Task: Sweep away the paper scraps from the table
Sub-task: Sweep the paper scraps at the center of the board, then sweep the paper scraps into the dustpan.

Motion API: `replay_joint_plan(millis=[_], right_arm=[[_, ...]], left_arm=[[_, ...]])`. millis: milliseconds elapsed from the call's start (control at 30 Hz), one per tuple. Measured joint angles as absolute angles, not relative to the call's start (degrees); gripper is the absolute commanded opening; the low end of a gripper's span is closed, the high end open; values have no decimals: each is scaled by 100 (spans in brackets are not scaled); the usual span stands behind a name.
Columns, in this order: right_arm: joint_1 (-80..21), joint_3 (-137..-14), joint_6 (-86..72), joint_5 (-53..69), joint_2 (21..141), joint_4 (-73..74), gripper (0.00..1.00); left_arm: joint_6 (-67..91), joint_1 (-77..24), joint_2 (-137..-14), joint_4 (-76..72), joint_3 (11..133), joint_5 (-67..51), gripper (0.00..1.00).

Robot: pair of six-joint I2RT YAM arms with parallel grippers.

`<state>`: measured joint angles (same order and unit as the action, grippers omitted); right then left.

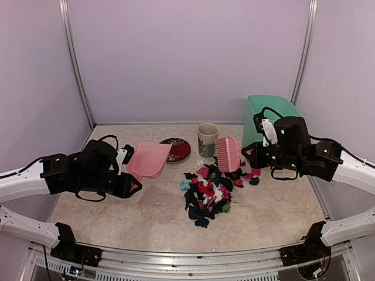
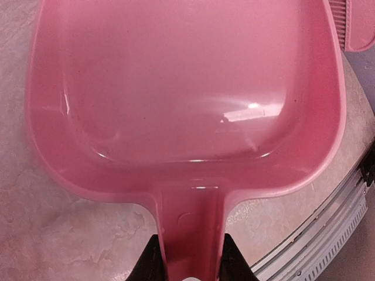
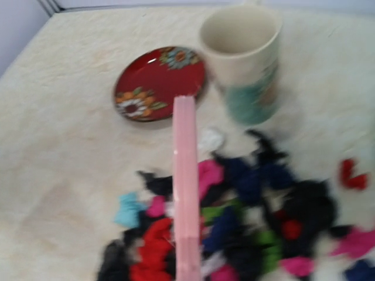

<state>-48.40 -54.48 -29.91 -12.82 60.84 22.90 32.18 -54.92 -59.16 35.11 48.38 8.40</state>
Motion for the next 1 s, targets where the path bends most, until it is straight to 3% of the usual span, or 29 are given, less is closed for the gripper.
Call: replay_joint_plan(millis=[467,667,1000], right_arm=[[-4831,-5704,-720,-2814,5986,3400,0],[-4797,-5811,-51,-3581,6482,3881,0],[-4136,-5776,1170,-3347,7389,3765,0]], left_arm=[[3730,-7651,-6635,3433,4300,696,0],[3594,-7863,-7061,3450,4331,204,0],[3315,-7992,-7607,3820,4508,-414,0]])
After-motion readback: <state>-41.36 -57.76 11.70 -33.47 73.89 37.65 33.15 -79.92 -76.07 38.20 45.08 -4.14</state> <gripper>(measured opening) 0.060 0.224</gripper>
